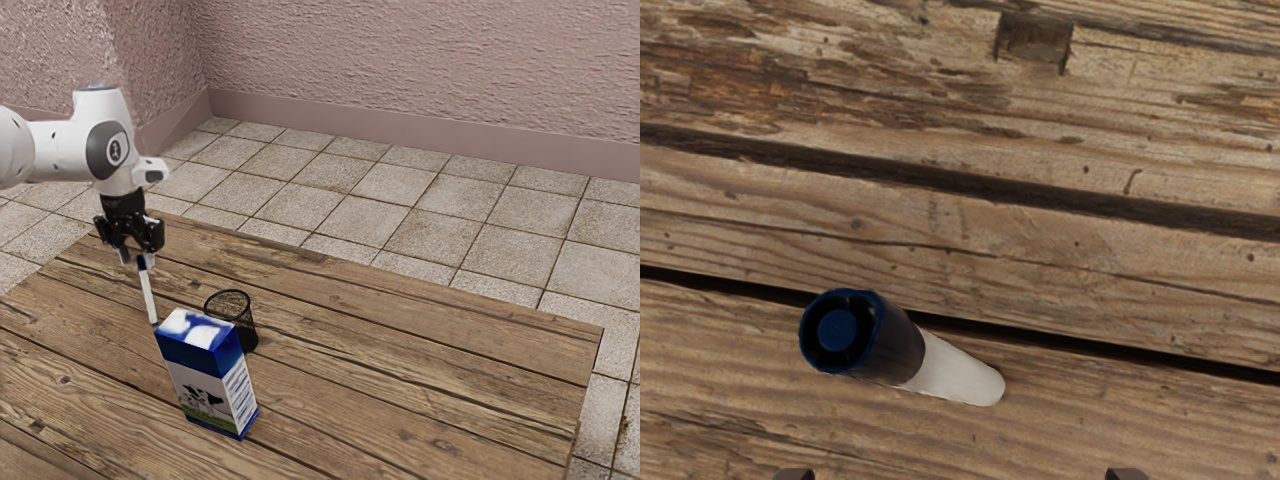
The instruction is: Take the marker out of the pen holder and place it to the left of the pen holder.
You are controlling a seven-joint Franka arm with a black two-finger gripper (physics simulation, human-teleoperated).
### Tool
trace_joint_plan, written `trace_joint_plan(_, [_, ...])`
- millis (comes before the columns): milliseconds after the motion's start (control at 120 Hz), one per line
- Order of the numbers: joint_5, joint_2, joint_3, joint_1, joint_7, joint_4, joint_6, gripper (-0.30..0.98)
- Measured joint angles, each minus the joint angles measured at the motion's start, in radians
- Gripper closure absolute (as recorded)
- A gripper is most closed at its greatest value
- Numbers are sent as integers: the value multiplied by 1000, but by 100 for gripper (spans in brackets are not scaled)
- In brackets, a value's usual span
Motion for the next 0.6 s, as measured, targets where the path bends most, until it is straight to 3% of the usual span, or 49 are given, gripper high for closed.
trace_joint_plan(133, [-2, -79, 16, -28, 26, 74, -6, 19])
trace_joint_plan(225, [57, -229, 10, -168, 49, 174, -49, 13])
trace_joint_plan(325, [96, -273, -1, -262, 67, 199, -100, 9])
trace_joint_plan(600, [109, -272, -21, -231, 102, 186, -195, 4])
